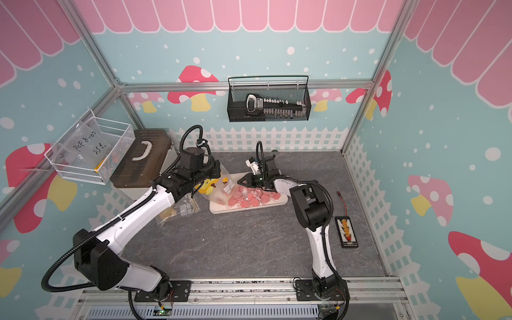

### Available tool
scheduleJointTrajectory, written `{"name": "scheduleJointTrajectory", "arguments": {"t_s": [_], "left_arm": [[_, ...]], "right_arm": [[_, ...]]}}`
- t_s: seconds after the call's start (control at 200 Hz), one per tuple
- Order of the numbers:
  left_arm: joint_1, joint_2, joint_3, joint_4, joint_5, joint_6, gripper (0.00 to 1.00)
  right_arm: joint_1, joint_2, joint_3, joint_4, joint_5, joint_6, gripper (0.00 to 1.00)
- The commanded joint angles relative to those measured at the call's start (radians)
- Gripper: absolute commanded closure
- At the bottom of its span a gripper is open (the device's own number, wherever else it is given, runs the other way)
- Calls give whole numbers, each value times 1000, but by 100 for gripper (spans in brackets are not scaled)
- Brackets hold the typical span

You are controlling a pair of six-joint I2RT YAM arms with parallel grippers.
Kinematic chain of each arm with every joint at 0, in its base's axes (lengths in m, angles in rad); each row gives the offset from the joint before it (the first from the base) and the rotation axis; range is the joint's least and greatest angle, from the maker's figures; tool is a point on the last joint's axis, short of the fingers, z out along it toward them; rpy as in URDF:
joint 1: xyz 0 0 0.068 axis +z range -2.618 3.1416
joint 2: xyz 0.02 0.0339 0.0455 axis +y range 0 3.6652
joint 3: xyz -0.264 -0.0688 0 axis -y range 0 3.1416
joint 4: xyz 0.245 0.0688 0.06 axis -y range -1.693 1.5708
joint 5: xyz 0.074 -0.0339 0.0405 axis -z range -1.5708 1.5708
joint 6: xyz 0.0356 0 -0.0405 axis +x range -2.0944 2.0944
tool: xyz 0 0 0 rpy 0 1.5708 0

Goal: Pour cookies out of the ziploc bag
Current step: 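Pour the cookies out of the ziploc bag onto the tray.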

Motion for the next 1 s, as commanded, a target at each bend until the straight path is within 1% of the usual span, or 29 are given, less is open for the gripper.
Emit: {"name": "scheduleJointTrajectory", "arguments": {"t_s": [0.0,0.24,0.43,0.79,0.996], "left_arm": [[-4,-6,30,15,-19,14,100],[-1,7,33,16,-36,36,100],[7,8,41,8,-36,42,100],[7,-21,66,-35,-52,58,100],[8,-17,69,-40,-58,65,100]], "right_arm": [[-7,-54,-13,5,-2,-15,80],[-10,-92,-40,4,-1,-21,74],[-13,-112,-51,-5,-2,-32,73],[-19,-144,-68,-31,-1,-52,68],[-22,-156,-82,-32,4,-57,68]]}}
